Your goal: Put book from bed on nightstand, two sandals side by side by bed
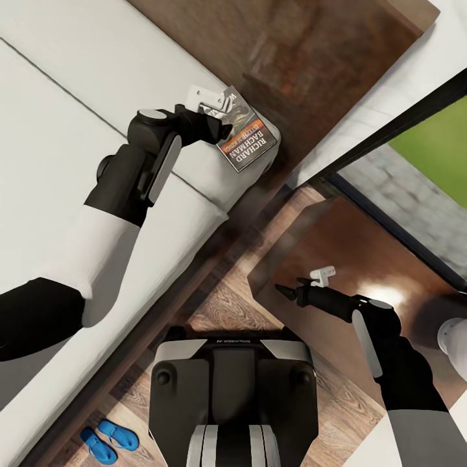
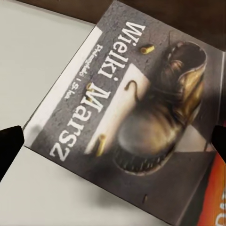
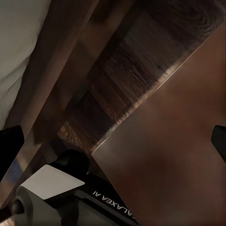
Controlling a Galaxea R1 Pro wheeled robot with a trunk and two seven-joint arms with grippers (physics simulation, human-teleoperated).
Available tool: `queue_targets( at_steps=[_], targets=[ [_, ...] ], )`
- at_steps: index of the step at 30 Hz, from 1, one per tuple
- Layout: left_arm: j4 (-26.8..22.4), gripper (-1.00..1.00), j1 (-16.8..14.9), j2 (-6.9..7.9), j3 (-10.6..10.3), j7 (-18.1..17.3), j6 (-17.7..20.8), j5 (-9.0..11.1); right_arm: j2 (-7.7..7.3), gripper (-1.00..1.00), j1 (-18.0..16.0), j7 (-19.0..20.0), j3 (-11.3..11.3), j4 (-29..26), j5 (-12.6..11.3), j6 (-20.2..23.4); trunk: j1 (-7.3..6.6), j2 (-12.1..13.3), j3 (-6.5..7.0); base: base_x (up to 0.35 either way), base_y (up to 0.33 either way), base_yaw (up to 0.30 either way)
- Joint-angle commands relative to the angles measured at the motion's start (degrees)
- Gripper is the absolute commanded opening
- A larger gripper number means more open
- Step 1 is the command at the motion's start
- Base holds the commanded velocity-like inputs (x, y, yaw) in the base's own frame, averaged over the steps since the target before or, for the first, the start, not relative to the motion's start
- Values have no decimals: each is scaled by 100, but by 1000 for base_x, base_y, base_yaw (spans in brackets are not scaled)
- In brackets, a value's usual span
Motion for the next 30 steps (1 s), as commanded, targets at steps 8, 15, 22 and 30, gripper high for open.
queue_targets(
  at_steps=[8,15,22,30],
  targets=[
    [-7,100,6,-16,9,-13,29,36,1,100,1,-4,-4,-2,-53,49,1,-3,-2,0,0,0],
    [-8,100,11,-41,10,-13,29,47,-3,100,-1,-4,-4,-2,-53,49,1,-3,-2,0,0,0],
    [-2,100,22,-37,14,-72,30,62,-12,100,-1,-4,-4,-2,-53,49,1,-3,-2,0,0,0],
    [-9,100,24,18,8,-79,37,12,-3,100,-1,-4,-3,-2,-53,49,1,-3,-2,0,0,0]
  ],
)
